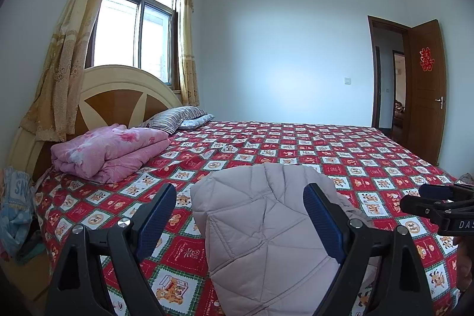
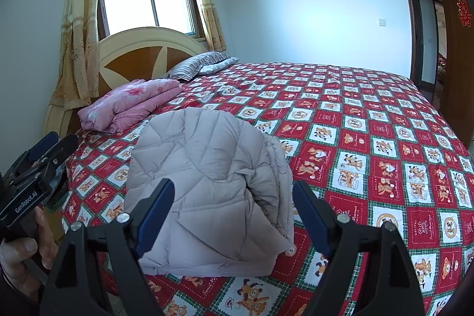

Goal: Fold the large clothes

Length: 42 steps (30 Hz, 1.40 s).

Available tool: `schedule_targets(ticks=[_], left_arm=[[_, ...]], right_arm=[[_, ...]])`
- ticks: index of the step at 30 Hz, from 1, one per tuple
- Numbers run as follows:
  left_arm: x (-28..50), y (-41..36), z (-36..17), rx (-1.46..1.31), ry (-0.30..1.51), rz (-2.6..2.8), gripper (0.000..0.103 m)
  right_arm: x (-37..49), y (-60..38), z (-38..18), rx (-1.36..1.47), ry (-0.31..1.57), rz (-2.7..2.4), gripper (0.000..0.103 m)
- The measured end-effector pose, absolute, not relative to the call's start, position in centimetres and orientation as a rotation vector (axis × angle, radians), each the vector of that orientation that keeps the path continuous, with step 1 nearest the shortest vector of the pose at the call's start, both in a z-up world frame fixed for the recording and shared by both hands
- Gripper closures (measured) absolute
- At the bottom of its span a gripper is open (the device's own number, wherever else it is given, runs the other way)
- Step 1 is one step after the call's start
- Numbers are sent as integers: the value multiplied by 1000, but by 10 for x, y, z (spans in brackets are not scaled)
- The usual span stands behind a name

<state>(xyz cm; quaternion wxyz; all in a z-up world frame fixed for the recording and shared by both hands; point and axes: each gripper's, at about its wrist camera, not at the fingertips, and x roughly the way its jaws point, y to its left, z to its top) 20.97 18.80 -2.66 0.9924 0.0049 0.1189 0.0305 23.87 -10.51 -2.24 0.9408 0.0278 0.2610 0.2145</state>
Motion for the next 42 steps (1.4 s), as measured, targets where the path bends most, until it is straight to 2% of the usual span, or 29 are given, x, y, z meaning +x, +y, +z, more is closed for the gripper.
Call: schedule_targets(ticks=[11,14,42], left_arm=[[211,193,-25,3,242,84,15],[214,196,-25,-6,254,110,8],[219,197,-34,12,280,132,7]], right_arm=[[238,-104,-21,59,530,438,19],[235,-102,-19,53,524,440,19],[231,-97,-20,42,535,447,19]])
